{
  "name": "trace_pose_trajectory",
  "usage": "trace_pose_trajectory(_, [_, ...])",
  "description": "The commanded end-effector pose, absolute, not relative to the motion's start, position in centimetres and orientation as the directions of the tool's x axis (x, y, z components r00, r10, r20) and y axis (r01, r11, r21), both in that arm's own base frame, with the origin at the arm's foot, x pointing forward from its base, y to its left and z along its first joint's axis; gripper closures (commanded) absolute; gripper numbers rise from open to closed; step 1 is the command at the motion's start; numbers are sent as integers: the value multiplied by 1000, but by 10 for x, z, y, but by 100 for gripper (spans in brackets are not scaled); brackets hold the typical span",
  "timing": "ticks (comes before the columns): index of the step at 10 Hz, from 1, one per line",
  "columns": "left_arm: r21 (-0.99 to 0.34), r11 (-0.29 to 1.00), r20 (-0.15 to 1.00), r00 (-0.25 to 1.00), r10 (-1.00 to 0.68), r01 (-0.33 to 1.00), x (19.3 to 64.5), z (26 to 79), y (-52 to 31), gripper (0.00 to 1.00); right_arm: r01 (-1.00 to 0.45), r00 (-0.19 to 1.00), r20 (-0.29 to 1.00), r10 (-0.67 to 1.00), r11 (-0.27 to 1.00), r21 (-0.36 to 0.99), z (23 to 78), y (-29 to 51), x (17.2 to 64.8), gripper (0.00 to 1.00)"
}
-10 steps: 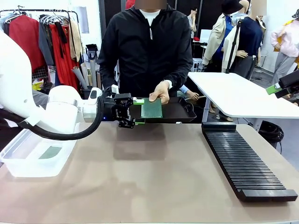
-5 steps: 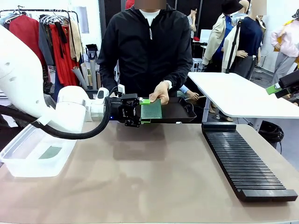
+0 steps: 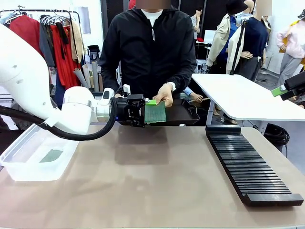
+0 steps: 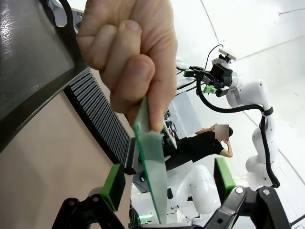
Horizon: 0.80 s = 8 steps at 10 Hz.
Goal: Sort PCBs into racks and boxes based on the side picked up.
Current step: Pick up the Blank PCB handed by the Human.
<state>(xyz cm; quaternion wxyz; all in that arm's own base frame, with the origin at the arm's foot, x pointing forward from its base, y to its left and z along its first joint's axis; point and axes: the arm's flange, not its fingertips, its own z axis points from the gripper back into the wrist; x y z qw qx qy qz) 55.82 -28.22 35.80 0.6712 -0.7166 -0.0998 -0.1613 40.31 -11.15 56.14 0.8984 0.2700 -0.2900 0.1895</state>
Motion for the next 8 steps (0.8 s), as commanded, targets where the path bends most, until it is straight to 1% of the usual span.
trace_pose_trajectory(1, [-923, -70, 384, 920, -74, 379, 561, 357, -287, 28, -500, 757, 627, 183, 780, 376, 562, -111, 403, 0])
trace_pose_trajectory(4, [-925, -64, 378, 924, -65, 374, 561, 356, -288, 85, -500, 757, 627, 183, 780, 376, 562, -111, 403, 0])
trace_pose_trajectory(5, [-926, -63, 375, 925, -65, 371, 561, 356, -287, 100, -500, 757, 627, 183, 780, 376, 562, -111, 403, 0])
trace_pose_trajectory(8, [-927, -66, 373, 926, -54, 369, 562, 357, -286, 100, -500, 757, 627, 183, 780, 376, 562, -111, 403, 0])
